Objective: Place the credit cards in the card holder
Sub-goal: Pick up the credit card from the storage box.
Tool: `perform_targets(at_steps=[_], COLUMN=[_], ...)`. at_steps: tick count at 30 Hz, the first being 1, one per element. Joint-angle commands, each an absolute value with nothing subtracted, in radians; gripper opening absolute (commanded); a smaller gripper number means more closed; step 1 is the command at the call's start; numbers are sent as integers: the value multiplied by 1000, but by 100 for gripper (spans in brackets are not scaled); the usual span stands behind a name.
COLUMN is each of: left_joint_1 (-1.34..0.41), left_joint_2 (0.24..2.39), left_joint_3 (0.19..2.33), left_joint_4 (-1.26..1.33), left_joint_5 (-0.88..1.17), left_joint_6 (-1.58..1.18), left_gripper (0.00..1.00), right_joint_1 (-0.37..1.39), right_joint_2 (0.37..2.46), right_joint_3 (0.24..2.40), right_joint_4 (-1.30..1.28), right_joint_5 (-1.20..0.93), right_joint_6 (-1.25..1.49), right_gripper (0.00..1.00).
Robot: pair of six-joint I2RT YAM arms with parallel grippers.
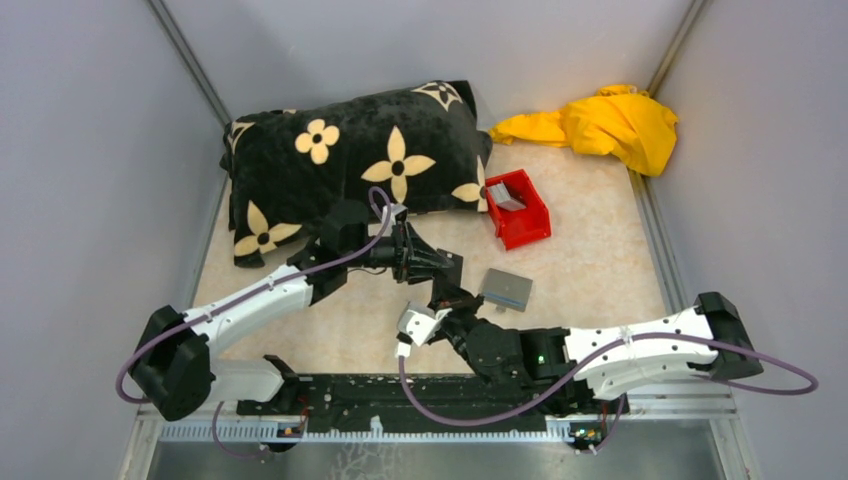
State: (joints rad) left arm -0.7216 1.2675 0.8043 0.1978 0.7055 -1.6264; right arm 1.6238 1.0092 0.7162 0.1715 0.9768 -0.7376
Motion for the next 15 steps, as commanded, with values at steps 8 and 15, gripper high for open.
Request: perform_targets(at_steps=[8,15], left_joint_1=[-703,-673], left_joint_2=[1308,1330], left_joint_3=[739,663], left_joint_4=[430,646], left_joint_5=[804,736], left_joint_6=[-1672,-1696], left_gripper=[0,0], right_joint_1=[1668,1693], right_joint_2=[1052,1039], right_joint_3=[700,700], right_joint_4=[196,128], right_joint_5=[1057,1139], right_joint_6=[-812,-686], right_gripper=[0,14])
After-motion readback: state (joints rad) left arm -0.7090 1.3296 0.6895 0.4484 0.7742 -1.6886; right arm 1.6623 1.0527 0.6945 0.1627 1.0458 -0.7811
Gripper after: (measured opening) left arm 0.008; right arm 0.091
